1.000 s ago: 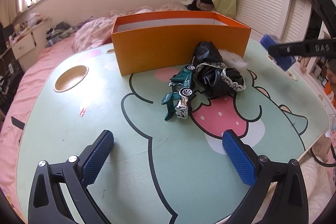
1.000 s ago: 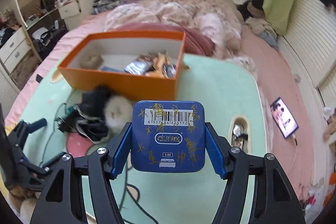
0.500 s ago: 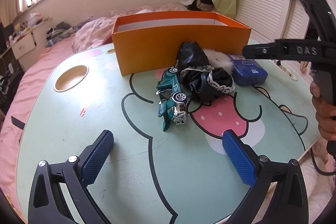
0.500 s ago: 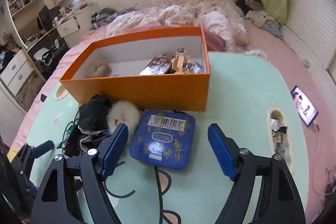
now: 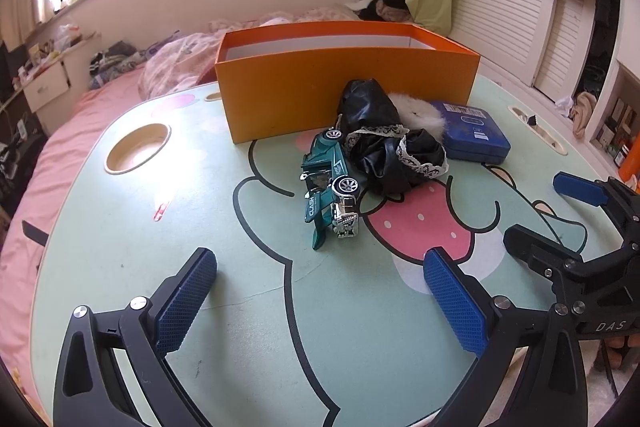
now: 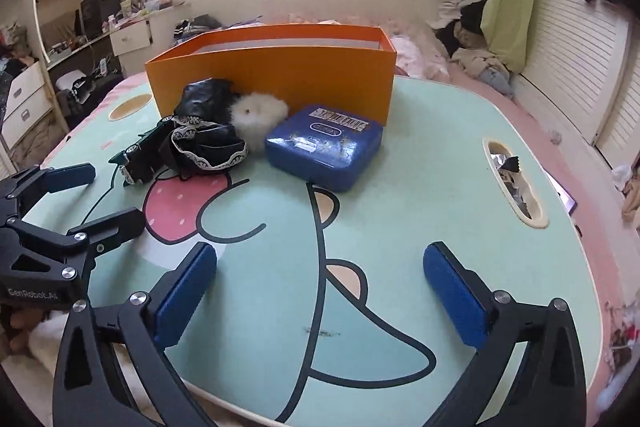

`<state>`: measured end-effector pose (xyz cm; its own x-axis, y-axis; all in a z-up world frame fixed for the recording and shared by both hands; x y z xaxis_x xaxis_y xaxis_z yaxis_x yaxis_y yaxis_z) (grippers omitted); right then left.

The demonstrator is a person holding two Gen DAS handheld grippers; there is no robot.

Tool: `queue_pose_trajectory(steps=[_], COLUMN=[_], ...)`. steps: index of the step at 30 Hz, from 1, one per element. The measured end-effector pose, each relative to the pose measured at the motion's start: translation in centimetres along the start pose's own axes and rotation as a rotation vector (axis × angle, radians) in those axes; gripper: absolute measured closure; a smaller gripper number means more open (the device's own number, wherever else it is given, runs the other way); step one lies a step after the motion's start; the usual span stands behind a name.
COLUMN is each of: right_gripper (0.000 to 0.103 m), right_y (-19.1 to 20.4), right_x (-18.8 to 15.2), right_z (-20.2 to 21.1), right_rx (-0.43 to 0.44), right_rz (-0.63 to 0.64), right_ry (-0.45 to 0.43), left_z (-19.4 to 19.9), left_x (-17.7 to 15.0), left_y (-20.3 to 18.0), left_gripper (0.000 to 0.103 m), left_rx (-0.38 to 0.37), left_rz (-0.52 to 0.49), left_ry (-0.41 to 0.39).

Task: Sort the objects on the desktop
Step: 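Grasp the brown fluffy ball in the box with the left tool, place it on the table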

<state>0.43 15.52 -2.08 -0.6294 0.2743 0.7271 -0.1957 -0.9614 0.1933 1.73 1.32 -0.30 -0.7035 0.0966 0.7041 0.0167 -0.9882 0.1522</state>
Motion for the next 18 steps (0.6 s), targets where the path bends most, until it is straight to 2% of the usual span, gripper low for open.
queue_pose_trajectory(steps=[7, 10, 12, 13, 15, 18], right_gripper=[0.001, 0.001, 0.001, 0.001, 0.001, 0.001], right_y=[-0.2, -0.3, -0.2, -0.2, -0.2, 0.0], right_x=[-0.3, -0.6, -0.6, -0.7, -0.5, -0.4], right_z=[-0.7, -0.2, 0.0, 0.2, 0.2, 0.4], right_rx=[0.019, 0.024, 0.023, 0.021, 0.020, 0.019], right_rz=[0.009, 0.021, 0.023, 0.023, 0.022, 0.022], right_ry=[0.005, -0.009, -0.019, -0.021, -0.021, -0.022], left_z=[0.1, 0.7, 1.0, 1.3, 1.6, 1.7], left_x=[0.3, 1.0, 1.6, 2.2, 3.6, 7.5], left_y=[0.9, 1.9, 2.7, 3.2, 4.0, 4.9], left_gripper=[0.001, 0.016, 0.032, 0.037, 0.057, 0.073], left_rx=[-0.016, -0.057, -0.083, -0.089, -0.087, -0.095], left_rz=[0.026, 0.061, 0.083, 0.101, 0.125, 0.123], left_ry=[-0.008, -0.028, -0.037, -0.046, -0.059, -0.074])
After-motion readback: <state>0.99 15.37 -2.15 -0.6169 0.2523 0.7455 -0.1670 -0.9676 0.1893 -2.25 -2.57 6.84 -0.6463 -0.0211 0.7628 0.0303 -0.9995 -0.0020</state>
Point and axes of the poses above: each gripper's, at about its wrist camera, not at the fingertips, and z roughly against the way its jaws point, y to its left, x to its top, the point moved 1 cm from there along -z, roughly the way its jaws point, and after that the axes turned 13 degrees about x, right-handed, at the moved point
